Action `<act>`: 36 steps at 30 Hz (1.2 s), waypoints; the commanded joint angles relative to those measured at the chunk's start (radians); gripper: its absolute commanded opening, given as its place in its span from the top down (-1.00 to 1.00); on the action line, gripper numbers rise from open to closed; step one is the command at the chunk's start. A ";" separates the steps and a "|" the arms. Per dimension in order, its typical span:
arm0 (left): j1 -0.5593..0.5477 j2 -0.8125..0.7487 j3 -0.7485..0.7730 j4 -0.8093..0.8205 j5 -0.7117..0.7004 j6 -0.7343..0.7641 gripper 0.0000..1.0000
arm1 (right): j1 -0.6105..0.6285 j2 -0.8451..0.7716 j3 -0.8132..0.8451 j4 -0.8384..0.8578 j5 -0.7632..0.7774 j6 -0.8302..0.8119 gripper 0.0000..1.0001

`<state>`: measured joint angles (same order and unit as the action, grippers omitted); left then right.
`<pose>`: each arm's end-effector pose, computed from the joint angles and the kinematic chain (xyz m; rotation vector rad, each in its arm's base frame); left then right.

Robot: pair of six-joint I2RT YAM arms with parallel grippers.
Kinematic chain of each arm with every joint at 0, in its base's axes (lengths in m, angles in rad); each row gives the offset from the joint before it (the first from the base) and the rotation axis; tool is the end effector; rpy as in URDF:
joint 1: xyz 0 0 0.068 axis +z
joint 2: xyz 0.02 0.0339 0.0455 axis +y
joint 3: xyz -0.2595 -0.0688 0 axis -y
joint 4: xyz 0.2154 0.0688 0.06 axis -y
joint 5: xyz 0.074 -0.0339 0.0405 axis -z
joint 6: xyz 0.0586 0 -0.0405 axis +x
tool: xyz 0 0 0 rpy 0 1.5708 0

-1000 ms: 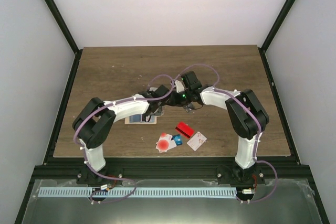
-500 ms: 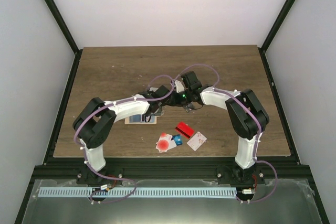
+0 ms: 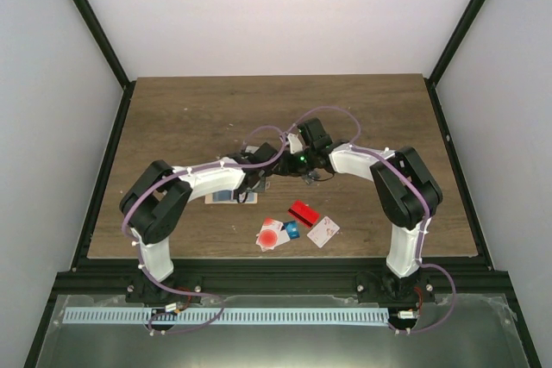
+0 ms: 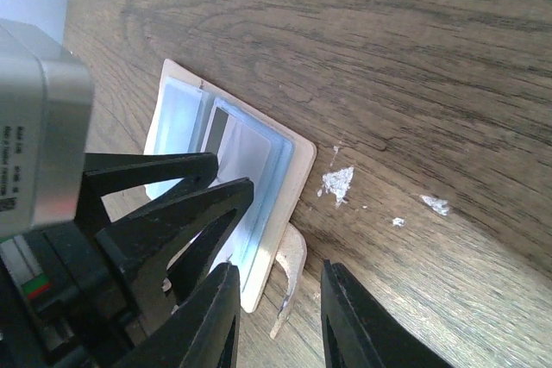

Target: Put the credit cards into the card holder

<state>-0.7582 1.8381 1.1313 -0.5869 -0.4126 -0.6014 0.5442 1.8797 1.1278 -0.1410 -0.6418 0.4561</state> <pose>0.2530 -0.2073 0.1467 0.1311 2.6612 0.2000 0.3010 0.2232 0.1632 -0.4179 2.5782 1.1952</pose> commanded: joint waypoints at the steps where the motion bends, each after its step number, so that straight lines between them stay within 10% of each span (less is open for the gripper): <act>1: 0.005 0.007 -0.030 0.049 0.022 -0.003 0.50 | -0.009 -0.031 -0.006 0.013 -0.021 -0.019 0.44; 7: 0.009 -0.008 -0.047 0.082 0.047 0.000 0.92 | -0.009 -0.031 -0.010 0.015 -0.019 -0.019 0.44; 36: 0.124 -0.283 -0.224 0.241 0.228 0.058 0.92 | 0.134 0.063 0.042 0.102 -0.057 0.072 0.48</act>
<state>-0.6579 1.5906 0.9302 -0.4175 -0.2604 -0.5781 0.6415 1.8980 1.1126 -0.0372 -0.7189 0.5179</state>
